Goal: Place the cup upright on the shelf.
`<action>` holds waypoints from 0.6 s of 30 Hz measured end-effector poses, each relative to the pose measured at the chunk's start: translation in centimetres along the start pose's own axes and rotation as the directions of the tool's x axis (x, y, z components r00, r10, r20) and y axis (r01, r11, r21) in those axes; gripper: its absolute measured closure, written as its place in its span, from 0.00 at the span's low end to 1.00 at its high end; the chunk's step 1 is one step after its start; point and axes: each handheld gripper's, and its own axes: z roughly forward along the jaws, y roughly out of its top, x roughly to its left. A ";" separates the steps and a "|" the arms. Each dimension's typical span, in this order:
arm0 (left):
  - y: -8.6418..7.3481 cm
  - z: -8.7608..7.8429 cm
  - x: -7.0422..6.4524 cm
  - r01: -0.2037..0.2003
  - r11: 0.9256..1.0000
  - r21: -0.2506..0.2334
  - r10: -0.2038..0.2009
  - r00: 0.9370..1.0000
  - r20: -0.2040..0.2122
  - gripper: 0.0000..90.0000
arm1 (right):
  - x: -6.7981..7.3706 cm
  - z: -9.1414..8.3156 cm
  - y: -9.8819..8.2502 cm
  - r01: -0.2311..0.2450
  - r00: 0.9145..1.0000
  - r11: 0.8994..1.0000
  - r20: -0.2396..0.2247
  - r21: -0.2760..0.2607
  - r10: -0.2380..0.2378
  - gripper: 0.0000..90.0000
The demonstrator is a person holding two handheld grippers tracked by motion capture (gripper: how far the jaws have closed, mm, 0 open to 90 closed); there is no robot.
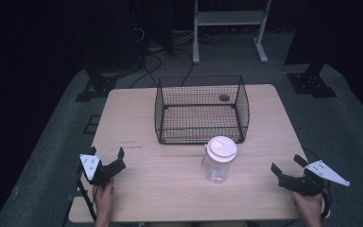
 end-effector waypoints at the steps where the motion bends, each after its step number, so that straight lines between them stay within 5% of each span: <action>1: 0.0 0.0 0.0 -0.004 1.000 -0.001 0.004 1.000 0.001 0.00 | 0.0 0.0 0.0 0.001 1.000 1.000 -0.002 0.001 -0.001 0.00; 18: 0.0 0.0 -0.1 -0.008 1.000 -0.003 0.008 1.000 0.002 0.00 | 2.0 0.3 1.3 0.033 0.997 0.999 -0.070 -0.004 -0.033 0.00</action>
